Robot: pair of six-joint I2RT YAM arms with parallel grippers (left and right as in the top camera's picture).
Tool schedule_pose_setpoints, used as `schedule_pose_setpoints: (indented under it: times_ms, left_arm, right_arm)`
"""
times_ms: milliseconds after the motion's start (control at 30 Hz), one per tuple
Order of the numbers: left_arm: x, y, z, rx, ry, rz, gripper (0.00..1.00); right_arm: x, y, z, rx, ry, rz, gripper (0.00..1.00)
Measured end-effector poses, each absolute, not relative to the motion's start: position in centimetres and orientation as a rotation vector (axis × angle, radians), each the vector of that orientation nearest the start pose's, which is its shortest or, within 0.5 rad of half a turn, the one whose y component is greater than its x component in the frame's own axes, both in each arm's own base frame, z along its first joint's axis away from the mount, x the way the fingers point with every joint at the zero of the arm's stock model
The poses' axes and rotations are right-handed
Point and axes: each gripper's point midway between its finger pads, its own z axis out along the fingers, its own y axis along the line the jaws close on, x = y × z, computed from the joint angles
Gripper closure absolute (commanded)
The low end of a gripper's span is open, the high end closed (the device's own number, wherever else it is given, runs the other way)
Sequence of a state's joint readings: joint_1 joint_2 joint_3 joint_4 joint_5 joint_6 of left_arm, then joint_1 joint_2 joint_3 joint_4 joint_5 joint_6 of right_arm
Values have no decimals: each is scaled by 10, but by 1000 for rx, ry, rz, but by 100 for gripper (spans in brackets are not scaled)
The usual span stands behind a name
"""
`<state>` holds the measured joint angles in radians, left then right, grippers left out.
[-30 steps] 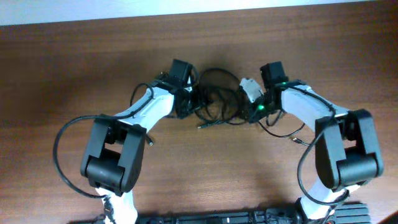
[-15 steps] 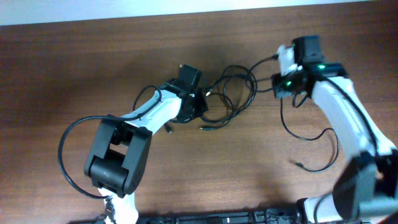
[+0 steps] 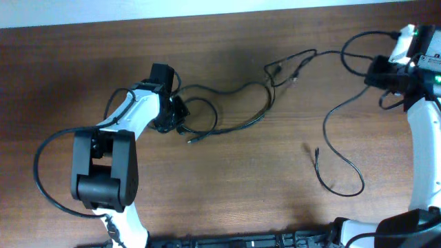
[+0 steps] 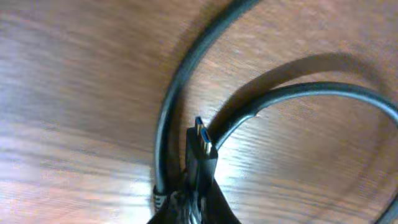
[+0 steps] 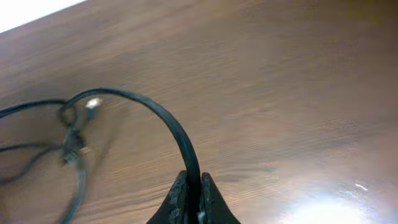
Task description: Untangle cables
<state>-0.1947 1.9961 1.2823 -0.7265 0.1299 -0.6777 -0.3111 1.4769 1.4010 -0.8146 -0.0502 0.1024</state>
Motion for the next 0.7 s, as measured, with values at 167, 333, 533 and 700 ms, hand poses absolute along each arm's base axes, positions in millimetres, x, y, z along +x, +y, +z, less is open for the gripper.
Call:
schedule_pose_setpoints:
  times_ms: [167, 333, 533, 700]
  left_arm:
    - [365, -43, -3, -850, 2947, 32, 100]
    - [380, -38, -3, -868, 2882, -2, 30]
    - [394, -69, 1, -740, 2848, -53, 1]
    - [393, -71, 1, -717, 2856, -53, 1]
  right_arm:
    - [338, -191, 239, 1043, 2257, -237, 96]
    - [377, -47, 238, 354, 2464, 350, 96]
    - [372, 152, 270, -687, 2219, 637, 96]
    - [410, 144, 232, -531, 2320, 591, 96]
